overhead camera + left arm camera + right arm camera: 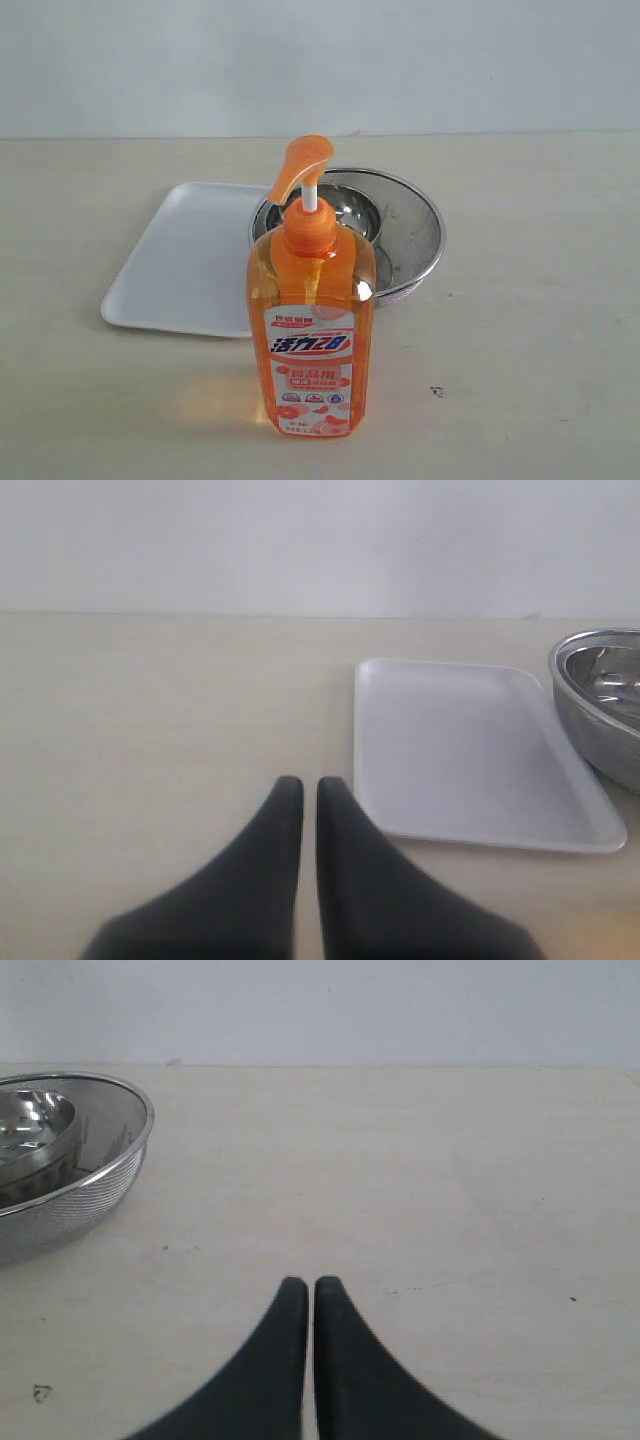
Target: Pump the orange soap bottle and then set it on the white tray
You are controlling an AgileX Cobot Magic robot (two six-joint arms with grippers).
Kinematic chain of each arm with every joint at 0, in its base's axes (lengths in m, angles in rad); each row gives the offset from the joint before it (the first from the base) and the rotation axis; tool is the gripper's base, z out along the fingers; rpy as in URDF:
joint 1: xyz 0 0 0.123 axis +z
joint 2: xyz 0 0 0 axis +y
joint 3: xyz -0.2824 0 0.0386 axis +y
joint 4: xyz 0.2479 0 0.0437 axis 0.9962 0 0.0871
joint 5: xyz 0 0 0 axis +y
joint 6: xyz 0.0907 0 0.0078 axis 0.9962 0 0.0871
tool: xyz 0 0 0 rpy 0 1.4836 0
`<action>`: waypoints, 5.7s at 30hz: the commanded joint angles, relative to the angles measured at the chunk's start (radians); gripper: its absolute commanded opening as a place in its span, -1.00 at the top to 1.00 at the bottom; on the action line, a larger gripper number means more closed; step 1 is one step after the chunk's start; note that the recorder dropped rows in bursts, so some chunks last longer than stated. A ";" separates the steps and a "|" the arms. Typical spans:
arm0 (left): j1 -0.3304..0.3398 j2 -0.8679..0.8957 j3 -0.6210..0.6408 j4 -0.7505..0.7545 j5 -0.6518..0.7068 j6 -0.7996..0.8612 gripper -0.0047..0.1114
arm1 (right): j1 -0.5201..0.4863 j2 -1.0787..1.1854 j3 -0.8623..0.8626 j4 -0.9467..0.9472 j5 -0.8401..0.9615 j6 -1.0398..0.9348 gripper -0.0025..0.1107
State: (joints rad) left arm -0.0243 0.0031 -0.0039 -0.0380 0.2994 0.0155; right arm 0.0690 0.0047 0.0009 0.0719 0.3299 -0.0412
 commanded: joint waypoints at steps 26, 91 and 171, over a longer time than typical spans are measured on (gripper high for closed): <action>0.003 -0.003 0.004 -0.002 0.000 0.004 0.84 | 0.000 0.303 -0.505 0.001 0.057 -0.006 0.96; 0.003 -0.003 0.004 -0.002 0.000 0.004 0.84 | 0.000 1.527 -0.513 1.371 0.742 -2.087 0.95; 0.003 -0.003 0.004 -0.002 0.000 0.004 0.84 | 0.291 1.542 -0.722 1.421 0.562 -2.088 -0.45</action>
State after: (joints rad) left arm -0.0243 0.0031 -0.0039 -0.0380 0.2994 0.0155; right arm 0.3593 1.5497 -0.7152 1.5292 0.8358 -2.1201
